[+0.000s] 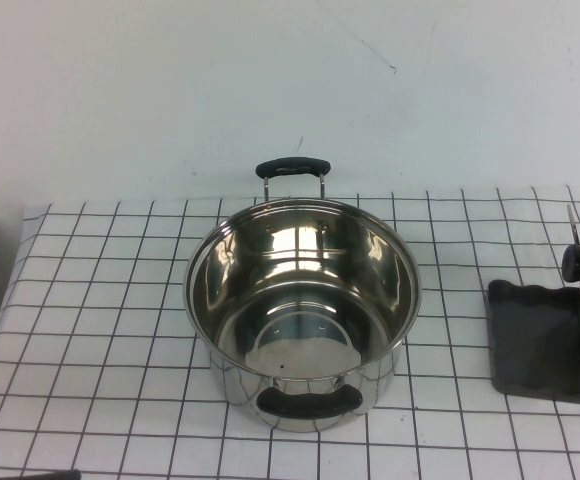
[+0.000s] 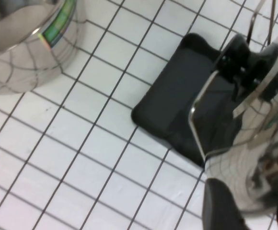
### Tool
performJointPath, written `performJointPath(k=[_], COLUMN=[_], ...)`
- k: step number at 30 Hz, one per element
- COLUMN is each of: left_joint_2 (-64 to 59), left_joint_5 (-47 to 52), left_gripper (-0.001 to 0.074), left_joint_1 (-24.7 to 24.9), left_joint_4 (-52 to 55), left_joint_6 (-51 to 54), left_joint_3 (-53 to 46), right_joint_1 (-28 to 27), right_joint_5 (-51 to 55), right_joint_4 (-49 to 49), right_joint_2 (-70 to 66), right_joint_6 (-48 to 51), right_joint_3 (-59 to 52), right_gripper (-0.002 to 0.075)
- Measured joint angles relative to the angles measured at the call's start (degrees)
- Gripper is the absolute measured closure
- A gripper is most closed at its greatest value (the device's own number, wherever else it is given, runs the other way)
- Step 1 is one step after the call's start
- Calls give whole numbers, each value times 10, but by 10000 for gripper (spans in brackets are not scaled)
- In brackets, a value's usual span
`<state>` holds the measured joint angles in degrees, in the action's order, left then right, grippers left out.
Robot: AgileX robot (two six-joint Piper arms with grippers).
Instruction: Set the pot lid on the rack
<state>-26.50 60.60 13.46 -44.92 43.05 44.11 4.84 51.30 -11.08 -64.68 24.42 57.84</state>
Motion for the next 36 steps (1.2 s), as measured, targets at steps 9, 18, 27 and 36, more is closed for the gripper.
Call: performJointPath(k=[9, 18, 27, 36], left_joint_2=[25, 220, 272, 269], left_joint_5=[15, -71, -161, -351], left_gripper=[736, 736, 736, 736], left_joint_1=[0, 0, 0, 0], left_joint_4=[180, 285, 387, 400], left_joint_6=[-121, -290, -427, -431], left_joint_3=[0, -72, -210, -304], right_joint_1=[0, 0, 0, 0], right_joint_5=[16, -111, -171, -249], right_joint_4=[-7, -169, -565, -769], right_joint_2=[134, 341, 497, 517], right_joint_6=[-7, 114, 484, 626], right_joint_3=[0, -89, -314, -395], right_gripper=[466, 467, 676, 726])
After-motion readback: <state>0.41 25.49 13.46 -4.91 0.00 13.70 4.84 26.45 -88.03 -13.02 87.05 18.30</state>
